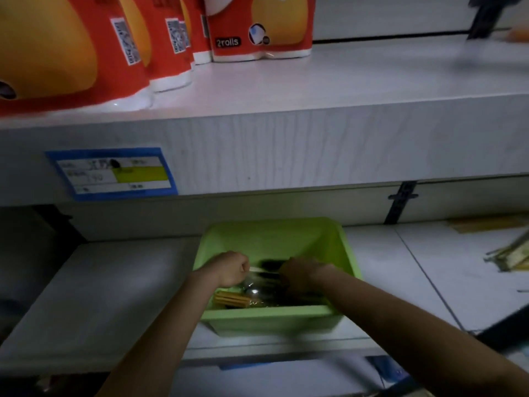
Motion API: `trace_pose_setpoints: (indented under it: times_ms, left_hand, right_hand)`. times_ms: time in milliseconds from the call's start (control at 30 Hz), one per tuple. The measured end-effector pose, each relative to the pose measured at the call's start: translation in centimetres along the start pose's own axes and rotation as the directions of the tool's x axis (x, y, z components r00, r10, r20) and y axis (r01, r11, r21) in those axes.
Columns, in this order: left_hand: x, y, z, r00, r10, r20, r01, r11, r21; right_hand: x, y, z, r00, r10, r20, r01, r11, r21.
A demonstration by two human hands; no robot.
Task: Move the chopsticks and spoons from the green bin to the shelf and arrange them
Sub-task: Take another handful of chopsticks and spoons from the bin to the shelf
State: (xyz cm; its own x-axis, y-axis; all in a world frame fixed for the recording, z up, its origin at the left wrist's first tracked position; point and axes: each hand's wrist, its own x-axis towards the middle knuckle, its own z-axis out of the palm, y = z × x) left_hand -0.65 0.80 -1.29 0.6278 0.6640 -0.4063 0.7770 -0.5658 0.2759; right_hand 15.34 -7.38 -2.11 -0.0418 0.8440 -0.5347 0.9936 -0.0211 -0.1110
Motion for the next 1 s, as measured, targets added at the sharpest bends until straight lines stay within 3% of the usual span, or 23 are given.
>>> trace_pose_setpoints:
  times_ms: [133,400,533,1000]
  left_hand:
    - [0.4,-0.5,0.3,0.999,0.000,-0.052,0.002,1.000,0.030]
    - [0.6,-0.5,0.3,0.988,0.012,-0.155,-0.006,0.999,0.040]
    - [0.6,-0.4,0.2,0.988,0.003,-0.156,0.000,1.000,0.020]
    - [0.5,-0.5,0.5,0.987,-0.034,-0.156,0.045,0.996,0.072]
  right_hand:
    - [0.4,0.1,0.0,0.999,-0.001,0.053,0.000,1.000,0.018]
    - [0.0,0.4,-0.1,0.996,-0.033,0.079,0.002,0.931,0.366]
    - [0.6,0.3,0.4,0.986,-0.054,0.158,0.008,0.960,0.279]
    - [1.3,0.4,0.1,0.997,0.049,0.052,-0.063,0.951,0.302]
